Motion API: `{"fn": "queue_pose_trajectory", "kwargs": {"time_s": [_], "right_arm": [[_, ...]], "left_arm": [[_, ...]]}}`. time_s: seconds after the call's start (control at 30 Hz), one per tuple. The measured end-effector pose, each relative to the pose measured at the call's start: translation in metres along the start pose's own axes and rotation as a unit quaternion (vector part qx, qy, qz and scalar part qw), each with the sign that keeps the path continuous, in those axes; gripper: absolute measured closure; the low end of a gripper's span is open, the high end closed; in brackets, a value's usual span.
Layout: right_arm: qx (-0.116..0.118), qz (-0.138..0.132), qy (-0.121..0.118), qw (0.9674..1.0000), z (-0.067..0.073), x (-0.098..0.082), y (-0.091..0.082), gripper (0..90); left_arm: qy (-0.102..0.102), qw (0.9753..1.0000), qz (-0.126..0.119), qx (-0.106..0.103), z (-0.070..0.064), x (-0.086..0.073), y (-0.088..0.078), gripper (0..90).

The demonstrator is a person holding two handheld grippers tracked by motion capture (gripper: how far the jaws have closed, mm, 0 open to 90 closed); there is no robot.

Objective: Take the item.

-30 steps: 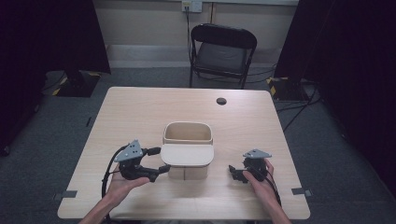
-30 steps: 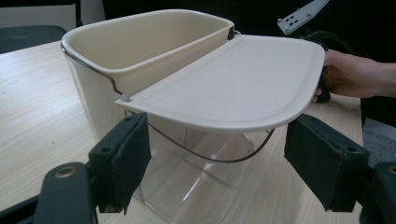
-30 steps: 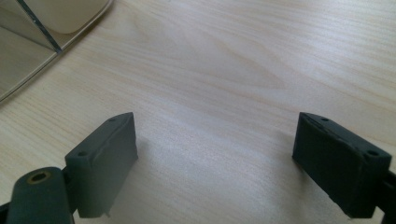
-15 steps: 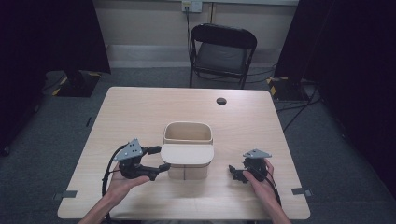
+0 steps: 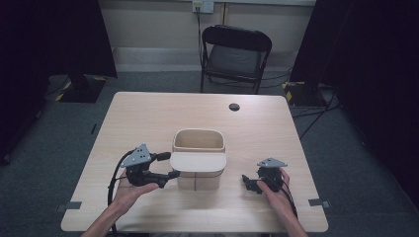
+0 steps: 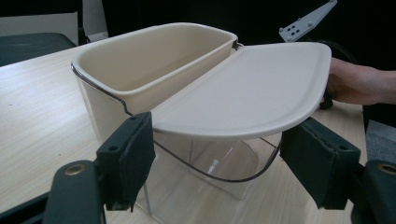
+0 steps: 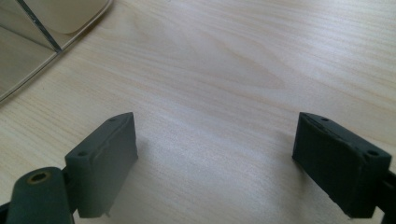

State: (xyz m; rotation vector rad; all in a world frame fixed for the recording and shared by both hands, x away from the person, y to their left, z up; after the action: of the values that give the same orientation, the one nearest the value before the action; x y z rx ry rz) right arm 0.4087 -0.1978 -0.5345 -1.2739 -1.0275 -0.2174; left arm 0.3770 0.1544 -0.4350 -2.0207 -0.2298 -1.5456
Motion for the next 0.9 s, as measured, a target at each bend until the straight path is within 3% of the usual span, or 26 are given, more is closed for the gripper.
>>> {"fn": "queue_pose_trajectory", "kwargs": {"time_s": [0.9], "right_arm": [[0.000,0.000,0.000,1.0000,0.0000,0.0000,0.0001,13.0]], "left_arm": [[-0.011,0.9998,-0.006,-0.013,0.0077,0.0073,0.0030,25.3]]}}
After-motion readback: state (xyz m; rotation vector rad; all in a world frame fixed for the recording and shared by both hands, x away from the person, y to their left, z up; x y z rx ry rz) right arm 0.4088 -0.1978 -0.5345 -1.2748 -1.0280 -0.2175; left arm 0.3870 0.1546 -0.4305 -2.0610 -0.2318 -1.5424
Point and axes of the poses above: each handheld gripper's, and its own axes: y roughly forward along the jaws, x roughly out of its top, z roughly to its left, the point moved 5 cm from there along y, roughly forward along the jaws, and after that the axes turned 4 degrees about -y, right-handed, at the moved point
